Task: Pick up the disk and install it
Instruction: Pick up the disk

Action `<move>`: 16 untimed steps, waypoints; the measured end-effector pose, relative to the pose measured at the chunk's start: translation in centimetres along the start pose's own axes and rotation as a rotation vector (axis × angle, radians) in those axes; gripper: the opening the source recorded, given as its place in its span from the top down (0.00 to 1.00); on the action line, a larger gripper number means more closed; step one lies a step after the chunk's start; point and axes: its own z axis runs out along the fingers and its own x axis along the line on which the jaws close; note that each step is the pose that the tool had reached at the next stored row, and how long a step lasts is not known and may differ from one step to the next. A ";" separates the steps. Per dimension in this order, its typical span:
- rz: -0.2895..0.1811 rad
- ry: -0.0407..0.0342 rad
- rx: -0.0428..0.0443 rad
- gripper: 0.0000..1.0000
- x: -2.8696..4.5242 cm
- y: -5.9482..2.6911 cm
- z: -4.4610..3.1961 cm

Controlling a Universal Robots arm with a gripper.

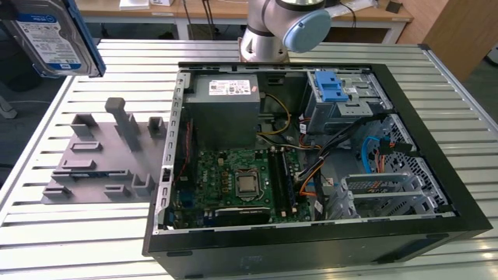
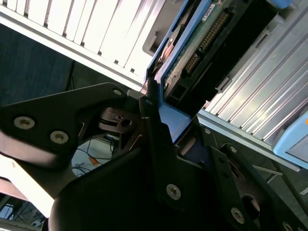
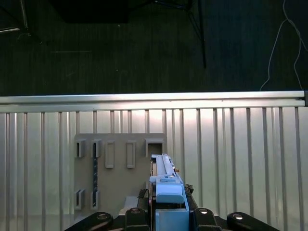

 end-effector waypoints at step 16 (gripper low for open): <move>0.000 0.0000 0.0009 0.63 -0.07 0.06 -1.95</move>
